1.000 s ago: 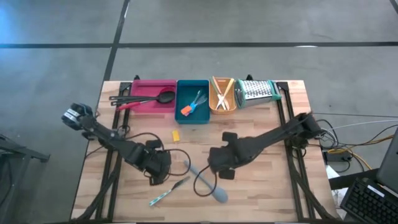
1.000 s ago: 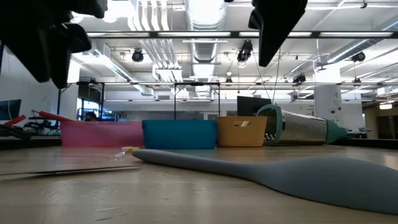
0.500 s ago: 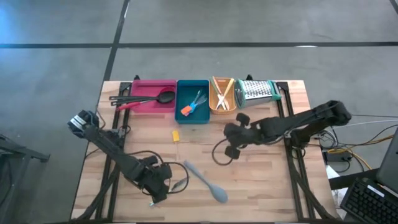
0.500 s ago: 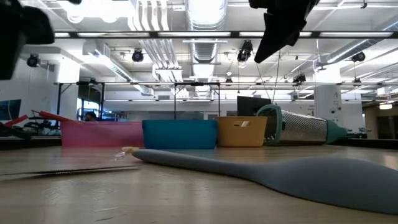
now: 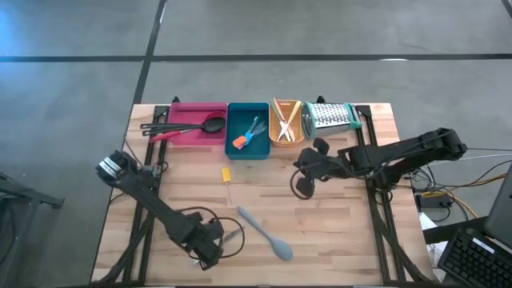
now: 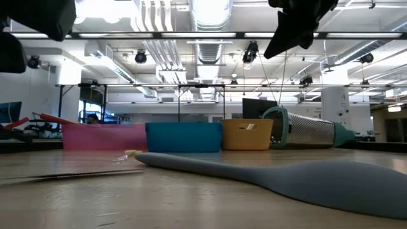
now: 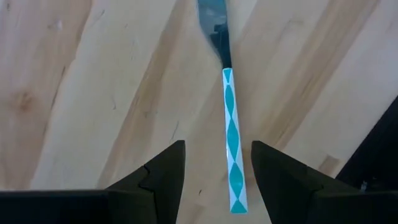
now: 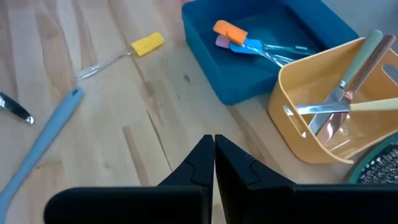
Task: Pick & Place Kitchen Items
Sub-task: Put the blue knife into the yellow bin
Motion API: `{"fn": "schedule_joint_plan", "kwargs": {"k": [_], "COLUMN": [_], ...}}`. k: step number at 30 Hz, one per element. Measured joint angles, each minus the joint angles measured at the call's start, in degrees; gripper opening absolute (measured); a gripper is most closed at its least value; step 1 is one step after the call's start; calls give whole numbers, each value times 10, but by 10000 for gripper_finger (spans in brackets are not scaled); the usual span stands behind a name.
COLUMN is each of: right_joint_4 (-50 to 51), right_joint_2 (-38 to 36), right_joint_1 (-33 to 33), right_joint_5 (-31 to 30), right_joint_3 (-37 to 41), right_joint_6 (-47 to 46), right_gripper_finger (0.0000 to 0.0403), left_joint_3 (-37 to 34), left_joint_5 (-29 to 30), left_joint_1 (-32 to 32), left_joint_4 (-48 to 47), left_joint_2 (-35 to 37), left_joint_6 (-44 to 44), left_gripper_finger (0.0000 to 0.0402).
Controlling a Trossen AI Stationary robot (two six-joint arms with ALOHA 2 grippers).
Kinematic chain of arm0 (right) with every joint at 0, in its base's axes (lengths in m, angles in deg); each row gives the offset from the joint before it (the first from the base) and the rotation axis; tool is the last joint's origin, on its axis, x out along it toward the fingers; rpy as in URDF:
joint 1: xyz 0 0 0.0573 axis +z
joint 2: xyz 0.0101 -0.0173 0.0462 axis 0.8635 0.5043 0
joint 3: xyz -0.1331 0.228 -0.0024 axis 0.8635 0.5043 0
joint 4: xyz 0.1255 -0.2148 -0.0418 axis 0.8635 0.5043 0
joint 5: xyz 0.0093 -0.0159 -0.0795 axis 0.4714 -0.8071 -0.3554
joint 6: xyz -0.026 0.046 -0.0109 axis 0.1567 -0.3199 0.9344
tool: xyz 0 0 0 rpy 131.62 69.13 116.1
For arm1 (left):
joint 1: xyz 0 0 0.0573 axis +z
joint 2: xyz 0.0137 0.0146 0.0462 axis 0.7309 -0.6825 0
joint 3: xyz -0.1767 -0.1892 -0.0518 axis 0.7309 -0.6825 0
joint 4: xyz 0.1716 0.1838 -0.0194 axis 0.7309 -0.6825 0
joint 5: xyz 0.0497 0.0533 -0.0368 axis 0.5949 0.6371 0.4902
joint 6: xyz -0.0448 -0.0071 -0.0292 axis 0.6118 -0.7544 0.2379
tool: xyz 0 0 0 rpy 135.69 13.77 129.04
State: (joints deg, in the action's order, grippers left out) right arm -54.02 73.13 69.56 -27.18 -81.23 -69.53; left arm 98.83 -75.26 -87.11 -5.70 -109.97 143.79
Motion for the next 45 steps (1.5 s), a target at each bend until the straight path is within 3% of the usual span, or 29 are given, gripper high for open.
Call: {"fn": "schedule_joint_plan", "kwargs": {"k": [23, 27, 33, 45], "right_joint_4": [0, 0, 0, 0], "right_joint_2": [-2, -2, -2, -2], "right_joint_1": [0, 0, 0, 0], "right_joint_5": [1, 1, 1, 1], "right_joint_3": [-1, -1, -1, -1], "right_joint_6": [0, 0, 0, 0], "right_gripper_finger": [9, 9, 9, 9], "left_joint_3": [0, -1, -2, -2], "left_joint_5": [-27, -24, -23, 35], "left_joint_1": [-10, -12, -12, -7], "left_joint_4": [47, 47, 57, 56], "left_joint_2": [-93, -107, -106, -87], "left_joint_6": [13, 13, 6, -42], "left_gripper_finger": [187, 153, 33, 28]}}
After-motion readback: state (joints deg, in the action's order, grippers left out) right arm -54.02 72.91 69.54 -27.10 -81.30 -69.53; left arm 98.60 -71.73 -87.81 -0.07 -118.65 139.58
